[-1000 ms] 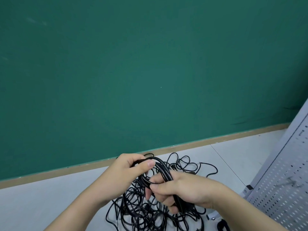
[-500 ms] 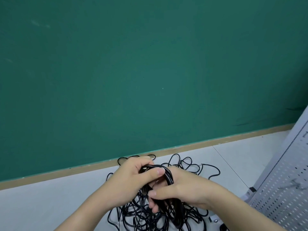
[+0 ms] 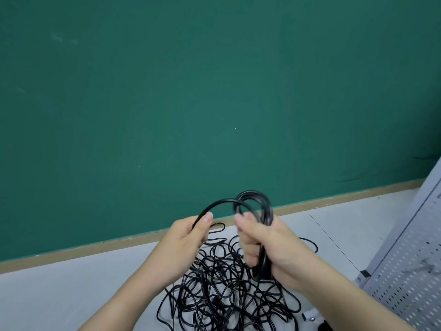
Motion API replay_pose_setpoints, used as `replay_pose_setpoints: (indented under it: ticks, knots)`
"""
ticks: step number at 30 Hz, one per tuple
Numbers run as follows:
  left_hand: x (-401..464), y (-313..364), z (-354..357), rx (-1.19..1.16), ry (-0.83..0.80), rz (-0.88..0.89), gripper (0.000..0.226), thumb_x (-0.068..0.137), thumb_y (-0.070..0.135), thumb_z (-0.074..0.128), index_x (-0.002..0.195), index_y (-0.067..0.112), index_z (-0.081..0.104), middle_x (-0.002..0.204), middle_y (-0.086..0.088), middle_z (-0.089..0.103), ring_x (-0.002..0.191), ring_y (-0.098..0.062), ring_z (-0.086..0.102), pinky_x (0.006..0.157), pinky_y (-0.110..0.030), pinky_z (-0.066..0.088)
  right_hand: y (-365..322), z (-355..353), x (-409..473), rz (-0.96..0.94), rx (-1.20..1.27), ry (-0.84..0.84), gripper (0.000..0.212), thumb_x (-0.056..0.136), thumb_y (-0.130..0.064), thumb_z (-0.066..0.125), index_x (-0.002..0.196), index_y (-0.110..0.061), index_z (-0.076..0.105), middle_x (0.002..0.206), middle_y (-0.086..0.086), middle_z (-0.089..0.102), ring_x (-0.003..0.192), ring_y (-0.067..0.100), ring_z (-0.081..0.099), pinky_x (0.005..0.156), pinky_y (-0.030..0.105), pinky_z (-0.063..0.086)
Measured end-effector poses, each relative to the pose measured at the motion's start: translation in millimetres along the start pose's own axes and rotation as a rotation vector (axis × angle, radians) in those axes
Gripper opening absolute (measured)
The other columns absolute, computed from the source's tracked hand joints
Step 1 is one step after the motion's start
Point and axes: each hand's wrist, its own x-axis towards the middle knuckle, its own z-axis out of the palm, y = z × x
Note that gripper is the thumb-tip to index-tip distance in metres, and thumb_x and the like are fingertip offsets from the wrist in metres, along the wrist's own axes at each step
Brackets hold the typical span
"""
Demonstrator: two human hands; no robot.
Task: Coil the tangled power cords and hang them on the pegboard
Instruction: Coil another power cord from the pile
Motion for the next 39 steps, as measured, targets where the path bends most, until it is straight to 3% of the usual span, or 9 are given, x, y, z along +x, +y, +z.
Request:
replay_pose_setpoints:
  ticks: [4, 9, 14, 18, 21, 24, 28, 32, 39]
  knots:
    - [1.8, -17.1, 2.6, -0.016, -0.009, -0.002, 0.054, 0.095, 0.073, 0.042, 0.08, 0.021, 0.047, 0.063, 0.014, 0.034, 0.057, -0.01, 0.029, 0.058, -0.032, 0.03, -5.8, -12.1, 2.6, 0.001, 0.238, 0.098, 0.022, 0.093, -0.029, 0.064, 0.081, -0.014, 0.052, 0.064, -0.004, 0.026, 0.052, 0.01, 0.022, 0.045, 0.021, 0.029]
    - [3.5, -18.2, 5.1, 0.01, 0.05, -0.03, 0.044, 0.089, 0.067, 0.041, 0.083, 0.026, 0.056, 0.062, 0.01, 0.034, 0.059, -0.018, 0.03, 0.062, -0.039, 0.034, -1.4, -16.7, 8.7, -0.011, 0.406, 0.217, 0.021, 0.101, -0.027, 0.059, 0.093, -0.008, 0.062, 0.066, -0.003, 0.032, 0.052, 0.01, 0.029, 0.046, 0.023, 0.036]
    - [-1.0, -8.2, 14.4, -0.104, -0.052, -0.164, 0.041, 0.11, 0.032, 0.044, 0.073, 0.023, 0.06, 0.055, 0.008, 0.029, 0.049, -0.013, 0.02, 0.051, -0.029, 0.018, 5.3, -11.4, 12.2, -0.039, 0.315, 0.267, 0.027, 0.105, -0.025, 0.054, 0.11, -0.003, 0.067, 0.068, -0.001, 0.039, 0.056, 0.012, 0.036, 0.055, 0.027, 0.039]
    - [-10.5, 2.6, 22.9, -0.216, -0.177, -0.2, 0.037, 0.111, 0.028, 0.041, 0.08, 0.013, 0.054, 0.056, 0.004, 0.026, 0.048, -0.012, 0.016, 0.047, -0.024, 0.015, 10.9, -1.5, 8.5, -0.039, 0.173, 0.161, 0.019, 0.102, -0.023, 0.058, 0.106, -0.009, 0.069, 0.069, -0.001, 0.041, 0.06, 0.013, 0.039, 0.062, 0.028, 0.038]
    - [-14.3, 4.7, 29.9, -0.229, -0.216, -0.243, 0.04, 0.111, 0.031, 0.041, 0.076, 0.015, 0.053, 0.054, 0.005, 0.027, 0.045, -0.01, 0.017, 0.044, -0.021, 0.019, 18.1, 6.5, 6.8, -0.057, -0.082, 0.16, 0.011, 0.099, -0.028, 0.064, 0.093, -0.027, 0.073, 0.063, -0.009, 0.051, 0.064, 0.012, 0.049, 0.067, 0.028, 0.04]
    - [-16.2, 5.3, 34.9, -0.204, -0.22, -0.268, 0.041, 0.111, 0.035, 0.042, 0.076, 0.015, 0.054, 0.051, 0.006, 0.031, 0.044, -0.01, 0.02, 0.043, -0.02, 0.021, 22.8, 9.8, 8.1, -0.051, -0.134, 0.196, 0.011, 0.103, -0.026, 0.06, 0.1, -0.026, 0.072, 0.064, -0.017, 0.063, 0.071, 0.01, 0.06, 0.069, 0.027, 0.044]
    - [-15.1, 8.8, 38.2, -0.25, -0.25, -0.277, 0.044, 0.11, 0.038, 0.043, 0.072, 0.018, 0.053, 0.052, 0.007, 0.031, 0.044, -0.01, 0.02, 0.043, -0.02, 0.02, 21.1, 11.3, 8.1, -0.048, -0.151, 0.214, 0.015, 0.102, -0.024, 0.062, 0.092, -0.015, 0.067, 0.07, 0.005, 0.059, 0.06, 0.02, 0.055, 0.06, 0.028, 0.043]
    - [-14.2, 5.2, 42.3, -0.153, -0.221, -0.23, 0.05, 0.108, 0.046, 0.042, 0.065, 0.024, 0.057, 0.049, 0.009, 0.034, 0.041, -0.01, 0.024, 0.045, -0.025, 0.022, 11.6, 11.3, 4.0, -0.051, -0.015, 0.194, 0.025, 0.104, -0.019, 0.056, 0.089, 0.0, 0.063, 0.077, 0.013, 0.065, 0.056, 0.024, 0.055, 0.052, 0.031, 0.047]
    - [-17.1, 10.4, 39.2, 0.143, -0.229, -0.129, 0.07, 0.082, 0.083, 0.028, 0.061, 0.021, 0.055, 0.049, 0.011, 0.042, 0.046, -0.009, 0.038, 0.053, -0.029, 0.032, -22.8, -1.9, -5.4, -0.186, 0.363, 0.222, 0.013, 0.093, -0.017, 0.061, 0.087, -0.005, 0.06, 0.076, 0.009, 0.062, 0.069, 0.022, 0.064, 0.066, 0.03, 0.058]
